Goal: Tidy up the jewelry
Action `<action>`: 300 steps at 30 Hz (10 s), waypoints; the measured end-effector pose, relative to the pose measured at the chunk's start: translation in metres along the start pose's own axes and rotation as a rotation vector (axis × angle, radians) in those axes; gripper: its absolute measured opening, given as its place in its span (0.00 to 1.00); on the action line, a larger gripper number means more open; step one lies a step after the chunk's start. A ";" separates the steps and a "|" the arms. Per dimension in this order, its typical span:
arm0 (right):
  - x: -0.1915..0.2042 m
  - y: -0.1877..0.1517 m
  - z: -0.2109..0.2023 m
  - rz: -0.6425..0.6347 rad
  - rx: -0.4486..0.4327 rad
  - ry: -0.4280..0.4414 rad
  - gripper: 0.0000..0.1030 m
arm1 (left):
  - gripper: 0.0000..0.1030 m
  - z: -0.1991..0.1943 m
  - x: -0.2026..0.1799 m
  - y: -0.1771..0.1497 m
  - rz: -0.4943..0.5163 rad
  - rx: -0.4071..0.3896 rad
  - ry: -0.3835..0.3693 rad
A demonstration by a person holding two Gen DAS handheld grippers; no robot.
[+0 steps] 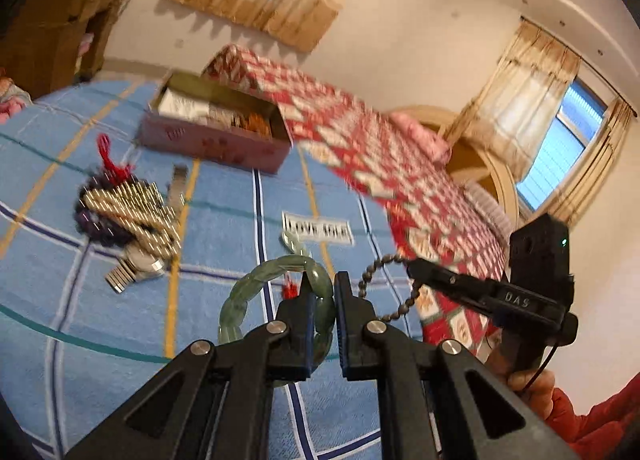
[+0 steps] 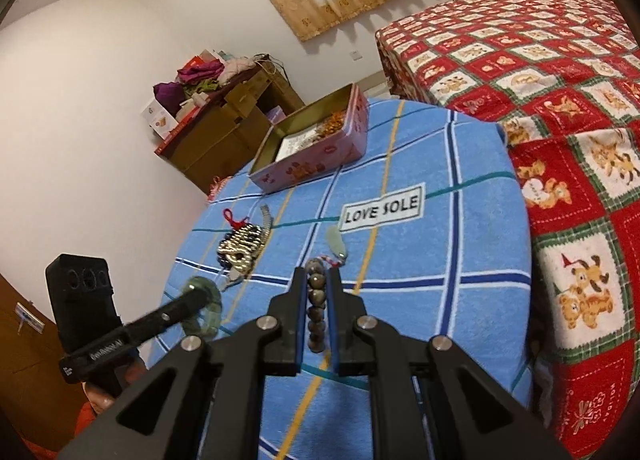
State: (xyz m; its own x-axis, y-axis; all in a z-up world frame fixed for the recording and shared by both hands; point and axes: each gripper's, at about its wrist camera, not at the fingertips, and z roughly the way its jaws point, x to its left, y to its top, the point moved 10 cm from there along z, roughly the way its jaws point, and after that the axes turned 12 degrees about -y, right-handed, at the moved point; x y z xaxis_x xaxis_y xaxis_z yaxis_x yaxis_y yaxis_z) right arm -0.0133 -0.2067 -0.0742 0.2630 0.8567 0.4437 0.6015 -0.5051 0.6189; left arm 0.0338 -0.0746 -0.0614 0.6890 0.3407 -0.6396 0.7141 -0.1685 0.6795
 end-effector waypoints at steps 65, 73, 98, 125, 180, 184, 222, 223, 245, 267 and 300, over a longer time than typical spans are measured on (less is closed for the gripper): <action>0.039 0.181 0.115 0.100 -0.184 -0.013 0.65 | 0.72 0.054 0.129 0.156 0.190 -0.006 0.450; 0.036 0.121 0.064 0.026 -0.220 -0.127 0.75 | 0.72 -0.030 0.099 0.094 0.130 -0.130 0.518; 0.075 0.025 0.028 -0.142 -0.179 -0.182 0.75 | 0.72 -0.095 0.083 0.013 0.013 -0.198 0.596; 0.093 -0.012 0.052 -0.211 -0.009 -0.096 0.48 | 0.72 -0.103 0.080 0.005 0.038 -0.209 0.571; 0.146 -0.007 0.126 -0.417 0.082 -0.058 0.07 | 0.72 -0.123 0.126 -0.003 -0.080 -0.197 0.615; 0.156 -0.014 0.140 -0.454 0.115 -0.004 0.15 | 0.72 -0.119 0.122 -0.001 -0.081 -0.194 0.606; 0.115 -0.046 0.109 -0.291 0.305 0.101 0.09 | 0.72 -0.112 0.122 0.002 -0.086 -0.173 0.599; 0.115 -0.050 0.108 -0.302 0.309 0.101 0.10 | 0.72 -0.110 0.121 0.002 -0.086 -0.171 0.597; 0.106 -0.062 0.112 -0.398 0.268 0.009 0.16 | 0.72 -0.075 0.104 -0.004 -0.001 -0.032 0.531; 0.074 -0.024 0.068 -0.156 0.174 0.121 0.11 | 0.61 0.024 0.118 0.010 0.039 0.191 0.515; 0.099 -0.086 0.098 -0.562 0.197 -0.101 0.48 | 0.37 -0.038 0.110 -0.033 0.074 0.225 0.616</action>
State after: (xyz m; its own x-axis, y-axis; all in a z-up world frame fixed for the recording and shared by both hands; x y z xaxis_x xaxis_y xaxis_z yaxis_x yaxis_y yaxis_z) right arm 0.0351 -0.0687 -0.1471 -0.0712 0.9974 0.0138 0.7951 0.0484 0.6045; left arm 0.0816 0.0034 -0.1407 0.5882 0.7767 -0.2255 0.7219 -0.3786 0.5792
